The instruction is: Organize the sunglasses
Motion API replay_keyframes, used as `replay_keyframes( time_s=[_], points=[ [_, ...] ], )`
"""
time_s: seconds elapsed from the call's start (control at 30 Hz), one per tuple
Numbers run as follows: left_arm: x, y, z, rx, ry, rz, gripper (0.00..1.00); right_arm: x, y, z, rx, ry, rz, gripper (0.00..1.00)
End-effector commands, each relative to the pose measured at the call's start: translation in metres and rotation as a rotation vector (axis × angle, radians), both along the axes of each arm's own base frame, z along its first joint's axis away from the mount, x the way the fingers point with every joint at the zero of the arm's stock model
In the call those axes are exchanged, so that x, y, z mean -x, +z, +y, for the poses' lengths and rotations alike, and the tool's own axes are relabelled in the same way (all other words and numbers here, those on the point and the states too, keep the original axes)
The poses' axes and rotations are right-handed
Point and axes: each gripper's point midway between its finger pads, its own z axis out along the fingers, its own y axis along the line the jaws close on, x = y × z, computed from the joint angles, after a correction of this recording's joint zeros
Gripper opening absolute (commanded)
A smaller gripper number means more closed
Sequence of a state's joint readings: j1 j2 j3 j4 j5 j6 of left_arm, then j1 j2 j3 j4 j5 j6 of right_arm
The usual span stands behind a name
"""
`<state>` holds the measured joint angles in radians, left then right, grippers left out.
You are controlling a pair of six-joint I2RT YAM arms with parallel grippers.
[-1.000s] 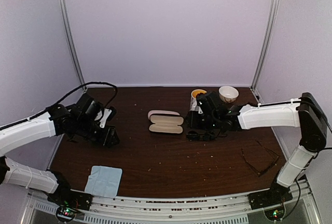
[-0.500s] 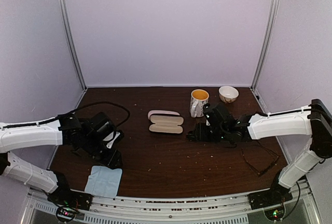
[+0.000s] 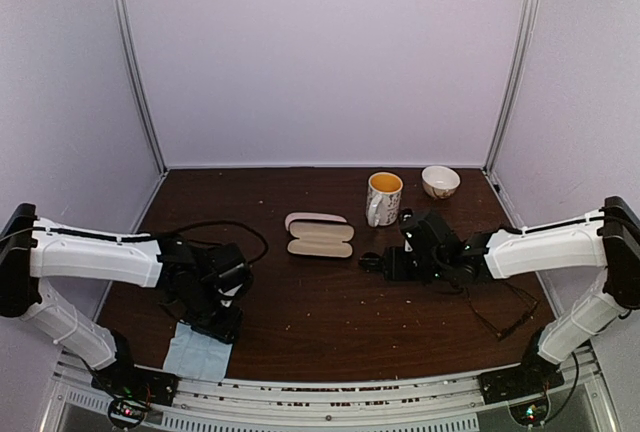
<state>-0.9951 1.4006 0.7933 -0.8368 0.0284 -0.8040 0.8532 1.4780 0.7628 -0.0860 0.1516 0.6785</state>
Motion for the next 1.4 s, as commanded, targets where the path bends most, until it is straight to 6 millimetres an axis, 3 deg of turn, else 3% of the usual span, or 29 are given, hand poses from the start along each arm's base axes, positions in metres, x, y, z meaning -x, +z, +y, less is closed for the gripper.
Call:
replay_keyframes(
  time_s=[0.0, 0.33, 0.5, 0.63, 0.7, 0.77, 0.9, 1.37],
  points=[
    [-0.015, -0.002, -0.002, -0.033, 0.075, -0.051, 0.4, 0.003, 0.003, 0.003, -0.019, 0.021, -0.018, 0.59],
    [-0.022, -0.024, -0.014, -0.051, 0.077, -0.038, 0.31, 0.005, -0.002, 0.001, -0.003, 0.032, -0.009, 0.59],
    [-0.022, -0.037, -0.007, -0.084, 0.081, -0.038, 0.24, 0.005, -0.002, 0.001, 0.003, 0.032, -0.006, 0.59],
    [-0.024, -0.047, -0.003, -0.093, 0.084, -0.052, 0.12, 0.004, 0.0, 0.002, 0.008, 0.033, -0.006, 0.59],
    [-0.026, -0.049, -0.002, -0.102, 0.083, -0.06, 0.01, 0.004, 0.0, 0.001, 0.014, 0.033, -0.005, 0.59],
    [-0.029, -0.049, -0.003, -0.104, 0.081, -0.074, 0.0, 0.003, 0.002, 0.001, 0.016, 0.031, -0.006, 0.59],
    [-0.037, -0.039, -0.018, -0.06, 0.056, -0.092, 0.0, 0.004, 0.001, -0.001, 0.025, 0.03, -0.005, 0.59],
    [-0.068, -0.014, -0.1, 0.137, -0.042, -0.086, 0.0, 0.012, 0.003, -0.025, 0.055, -0.011, -0.018, 0.59]
  ],
)
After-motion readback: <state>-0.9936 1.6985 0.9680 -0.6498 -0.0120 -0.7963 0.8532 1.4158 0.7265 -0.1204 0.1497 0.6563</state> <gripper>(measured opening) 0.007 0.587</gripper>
